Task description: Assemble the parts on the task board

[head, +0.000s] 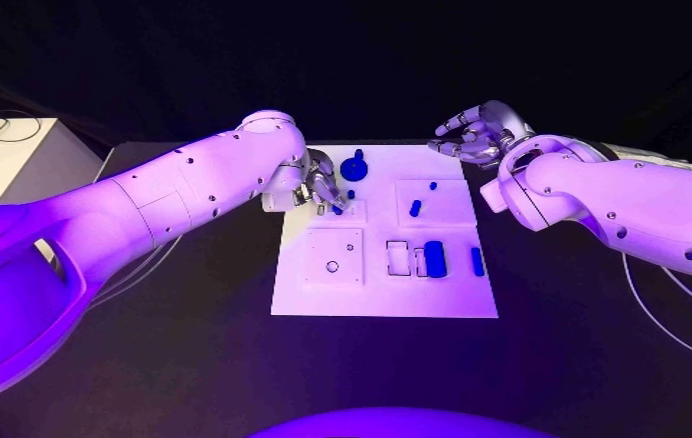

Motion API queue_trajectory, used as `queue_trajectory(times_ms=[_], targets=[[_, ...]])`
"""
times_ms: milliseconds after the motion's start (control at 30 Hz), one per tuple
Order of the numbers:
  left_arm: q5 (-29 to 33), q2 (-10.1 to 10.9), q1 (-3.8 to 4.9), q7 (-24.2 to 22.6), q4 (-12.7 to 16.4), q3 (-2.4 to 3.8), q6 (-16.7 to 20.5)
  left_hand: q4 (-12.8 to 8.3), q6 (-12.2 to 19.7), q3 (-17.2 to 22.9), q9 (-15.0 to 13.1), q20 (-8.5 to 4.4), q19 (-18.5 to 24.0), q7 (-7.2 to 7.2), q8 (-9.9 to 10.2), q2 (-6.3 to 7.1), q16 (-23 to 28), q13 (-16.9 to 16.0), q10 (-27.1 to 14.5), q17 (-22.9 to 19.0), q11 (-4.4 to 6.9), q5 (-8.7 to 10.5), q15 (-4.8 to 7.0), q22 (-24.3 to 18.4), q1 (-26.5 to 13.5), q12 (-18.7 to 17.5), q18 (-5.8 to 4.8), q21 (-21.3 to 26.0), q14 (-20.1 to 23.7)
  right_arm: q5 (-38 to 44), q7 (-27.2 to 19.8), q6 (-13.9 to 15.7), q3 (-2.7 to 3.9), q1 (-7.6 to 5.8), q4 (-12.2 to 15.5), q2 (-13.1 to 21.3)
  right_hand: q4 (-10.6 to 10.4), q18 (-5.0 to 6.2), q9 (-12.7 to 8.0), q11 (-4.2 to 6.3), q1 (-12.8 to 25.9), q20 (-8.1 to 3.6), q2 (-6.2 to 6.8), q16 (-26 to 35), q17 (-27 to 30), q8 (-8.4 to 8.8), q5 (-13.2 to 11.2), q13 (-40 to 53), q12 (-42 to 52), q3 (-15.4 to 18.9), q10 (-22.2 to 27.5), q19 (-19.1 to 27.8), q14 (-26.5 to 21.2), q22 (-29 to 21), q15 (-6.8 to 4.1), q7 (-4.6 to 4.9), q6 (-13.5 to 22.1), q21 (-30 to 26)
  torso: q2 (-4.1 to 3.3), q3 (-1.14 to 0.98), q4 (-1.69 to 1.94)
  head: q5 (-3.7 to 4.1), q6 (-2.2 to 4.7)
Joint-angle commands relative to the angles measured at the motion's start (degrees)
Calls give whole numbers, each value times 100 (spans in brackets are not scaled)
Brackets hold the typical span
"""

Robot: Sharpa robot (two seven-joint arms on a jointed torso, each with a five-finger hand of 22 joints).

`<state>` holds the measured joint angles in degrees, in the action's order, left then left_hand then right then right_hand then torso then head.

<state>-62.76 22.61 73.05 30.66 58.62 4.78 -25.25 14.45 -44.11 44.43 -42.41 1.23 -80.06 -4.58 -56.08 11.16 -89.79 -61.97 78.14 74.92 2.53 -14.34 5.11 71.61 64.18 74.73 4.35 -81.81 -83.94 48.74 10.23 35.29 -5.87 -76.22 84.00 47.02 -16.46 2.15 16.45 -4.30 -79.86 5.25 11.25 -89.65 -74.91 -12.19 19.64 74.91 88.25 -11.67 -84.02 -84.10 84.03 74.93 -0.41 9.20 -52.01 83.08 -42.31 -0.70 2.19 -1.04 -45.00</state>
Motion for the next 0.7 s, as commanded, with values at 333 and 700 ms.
queue_trajectory(times_ms=[333, 700], targets=[[-1, -103, -42, 33, -72, -94, -161, -980, -315, 912, -662, -8, 0, 328, -9, -65, -21, 29, 3, 1508, 2, 11, 18, -11, -69, -25, -50, -20, -606, 54, -17, -79, 2, 2, 19, -1, -2, -15, -6, -7, 69, 23, -4, -35, -1509, -26, 23, 1324, -17, -27, -387, -333, 597, 759, 32, -1, 37, -33, 4, -5, 0, 16, -35], [-129, -96, -42, 43, -60, -123, -259, -993, -314, 906, -664, -7, -2, 331, -4, -73, -21, 28, 2, 1508, 6, 5, 17, -8, -62, -25, -51, -21, -606, 52, -18, -83, 2, 2, 35, 3, -2, -15, -6, -7, 69, 23, -4, -35, -1509, -26, 23, 1324, -17, -27, -387, -333, 597, 759, 32, -1, 37, -33, 15, -2, 6, 15, -45]])
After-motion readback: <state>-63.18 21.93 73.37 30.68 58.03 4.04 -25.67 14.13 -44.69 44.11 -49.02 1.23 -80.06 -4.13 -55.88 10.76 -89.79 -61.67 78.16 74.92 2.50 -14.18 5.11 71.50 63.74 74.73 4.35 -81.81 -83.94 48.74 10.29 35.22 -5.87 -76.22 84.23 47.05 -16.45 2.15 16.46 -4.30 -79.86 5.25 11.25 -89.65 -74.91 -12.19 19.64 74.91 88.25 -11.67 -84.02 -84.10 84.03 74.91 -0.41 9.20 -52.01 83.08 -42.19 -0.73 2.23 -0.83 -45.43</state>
